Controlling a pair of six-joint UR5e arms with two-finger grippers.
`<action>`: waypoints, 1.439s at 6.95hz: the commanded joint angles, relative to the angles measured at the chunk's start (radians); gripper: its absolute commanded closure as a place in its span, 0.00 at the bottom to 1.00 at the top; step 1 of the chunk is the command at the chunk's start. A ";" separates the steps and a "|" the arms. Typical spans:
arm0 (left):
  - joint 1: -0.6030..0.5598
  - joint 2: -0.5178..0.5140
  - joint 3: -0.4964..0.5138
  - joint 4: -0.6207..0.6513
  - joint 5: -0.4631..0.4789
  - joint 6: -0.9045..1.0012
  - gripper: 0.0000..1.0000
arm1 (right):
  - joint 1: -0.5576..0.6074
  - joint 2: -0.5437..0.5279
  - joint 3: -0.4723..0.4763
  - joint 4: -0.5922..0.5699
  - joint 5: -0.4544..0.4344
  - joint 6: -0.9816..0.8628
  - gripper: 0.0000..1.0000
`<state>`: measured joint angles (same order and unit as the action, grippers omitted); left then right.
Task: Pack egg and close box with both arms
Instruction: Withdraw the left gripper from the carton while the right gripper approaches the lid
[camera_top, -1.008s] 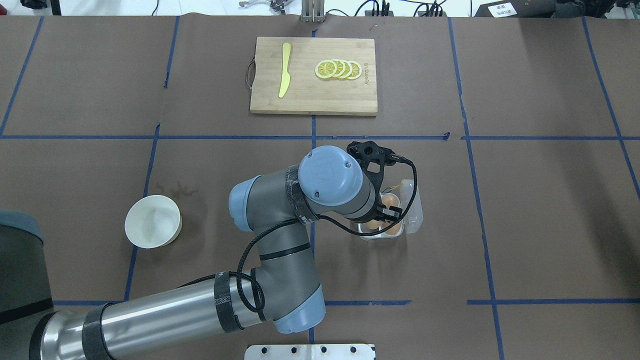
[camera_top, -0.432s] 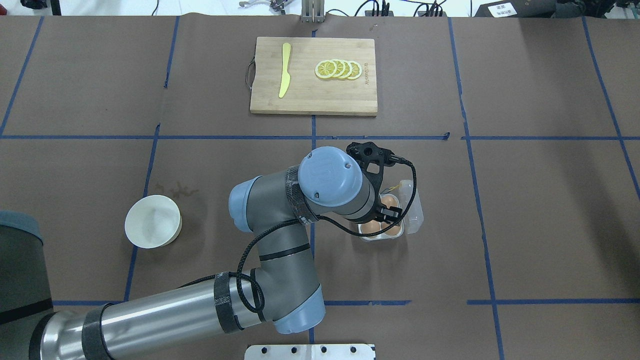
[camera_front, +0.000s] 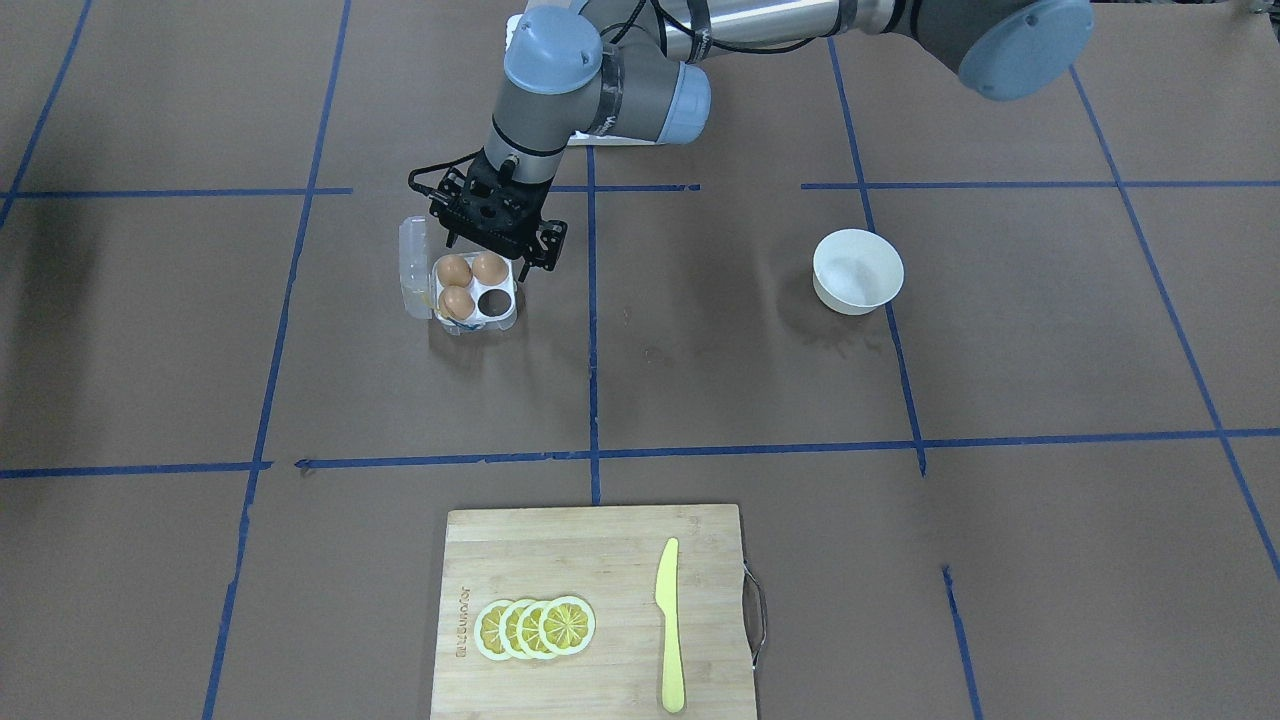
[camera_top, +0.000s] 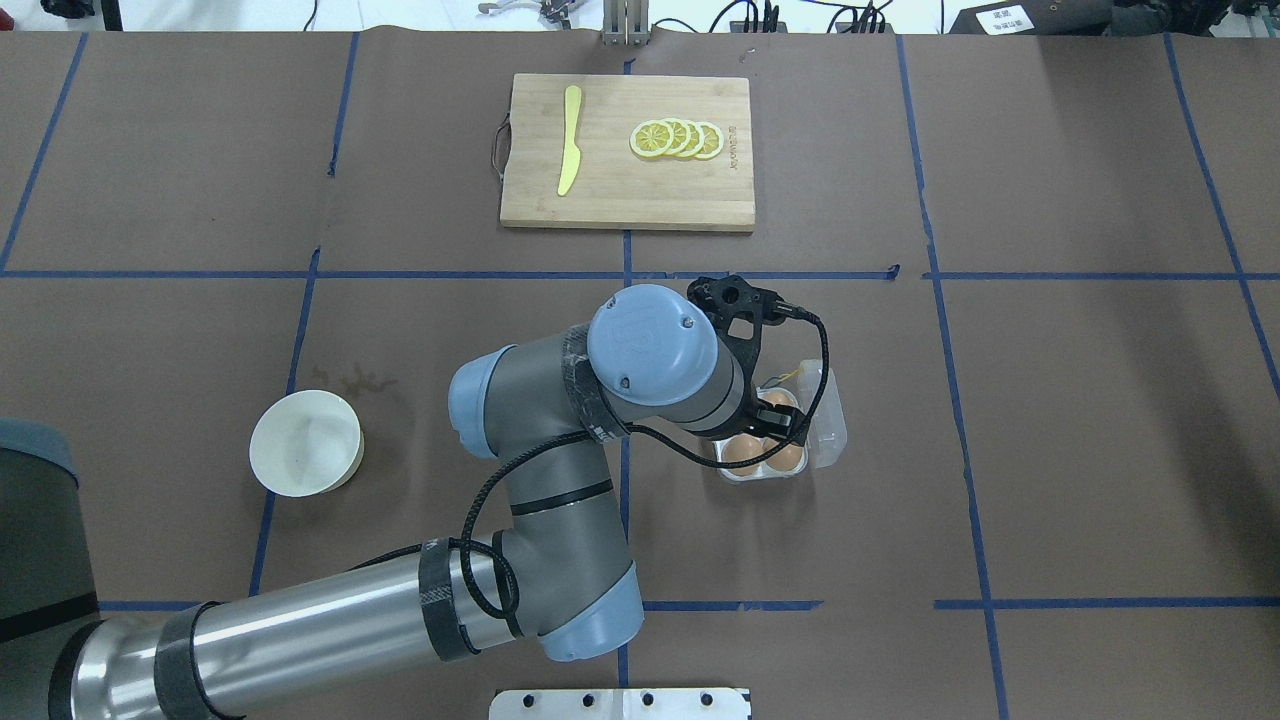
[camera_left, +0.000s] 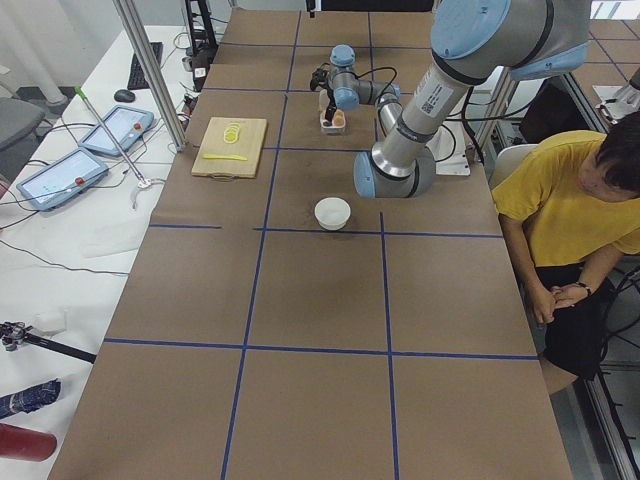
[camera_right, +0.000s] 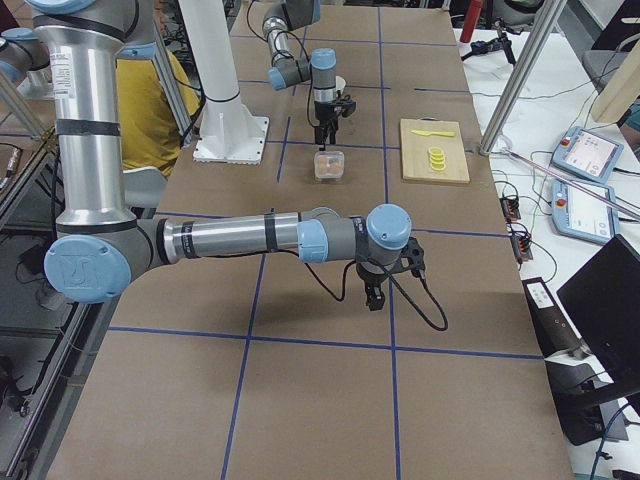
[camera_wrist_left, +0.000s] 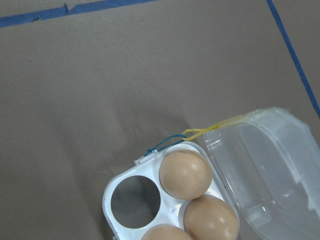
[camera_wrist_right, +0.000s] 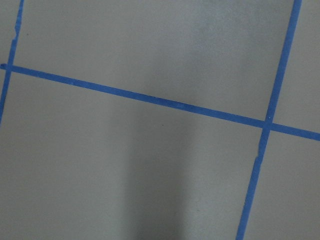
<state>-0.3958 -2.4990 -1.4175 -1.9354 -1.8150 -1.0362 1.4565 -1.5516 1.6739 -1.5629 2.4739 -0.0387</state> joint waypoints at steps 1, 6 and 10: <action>-0.093 0.151 -0.145 0.035 -0.082 0.030 0.00 | -0.097 0.002 0.007 0.202 0.011 0.279 0.00; -0.351 0.276 -0.250 0.165 -0.263 0.254 0.00 | -0.637 0.086 0.050 0.630 -0.309 1.091 1.00; -0.379 0.289 -0.248 0.165 -0.268 0.254 0.00 | -0.813 0.385 0.066 0.512 -0.319 1.425 1.00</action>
<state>-0.7589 -2.2126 -1.6672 -1.7702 -2.0803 -0.7829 0.6988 -1.2508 1.7318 -1.0265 2.1584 1.2959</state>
